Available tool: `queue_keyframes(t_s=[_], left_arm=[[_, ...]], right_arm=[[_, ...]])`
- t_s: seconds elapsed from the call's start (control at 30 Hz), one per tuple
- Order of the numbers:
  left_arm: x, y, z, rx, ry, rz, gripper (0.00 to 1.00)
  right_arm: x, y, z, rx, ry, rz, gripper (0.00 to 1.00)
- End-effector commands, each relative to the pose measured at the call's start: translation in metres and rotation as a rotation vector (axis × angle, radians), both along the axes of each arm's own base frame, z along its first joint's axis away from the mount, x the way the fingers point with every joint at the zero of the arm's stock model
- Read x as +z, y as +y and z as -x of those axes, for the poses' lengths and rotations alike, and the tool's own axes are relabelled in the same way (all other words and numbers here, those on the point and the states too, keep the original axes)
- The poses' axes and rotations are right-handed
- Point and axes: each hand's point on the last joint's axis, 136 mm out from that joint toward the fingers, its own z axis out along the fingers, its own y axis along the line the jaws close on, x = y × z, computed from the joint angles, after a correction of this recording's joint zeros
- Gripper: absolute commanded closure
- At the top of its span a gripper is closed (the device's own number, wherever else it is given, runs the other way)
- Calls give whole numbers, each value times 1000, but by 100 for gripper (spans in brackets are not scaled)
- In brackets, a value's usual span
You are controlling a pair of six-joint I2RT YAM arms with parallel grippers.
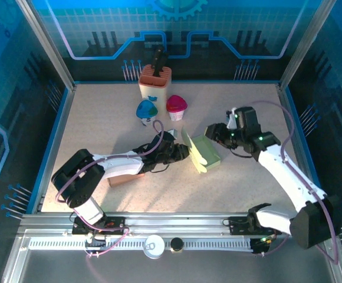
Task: Fold the paper box
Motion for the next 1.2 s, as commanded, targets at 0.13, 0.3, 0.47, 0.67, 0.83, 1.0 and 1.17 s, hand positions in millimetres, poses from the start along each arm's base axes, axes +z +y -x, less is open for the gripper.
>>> queue_keyframes(t_s=[0.13,0.3,0.47,0.67,0.83,1.0,1.17], left_arm=[[21,-3,-4,-9,-46,-4,71],[23,-5,-6,-14,-49,-13,71],[25,-5,-6,-14,-52,-17,71],[24,-7,-8,-17,-50,-17,71],[26,-7,-9,-19,-56,-26,71],[30,-2,-5,-19,-62,-39,68],[41,18,3,9,-93,-75,59]], right_arm=[[-5,42,25,460,-64,262,55],[-25,54,18,486,-13,353,56],[-35,53,8,455,4,430,62],[-33,64,2,458,-1,382,71],[-46,68,-4,418,38,360,81],[-40,68,-12,319,23,288,97],[-21,55,-20,76,0,191,100]])
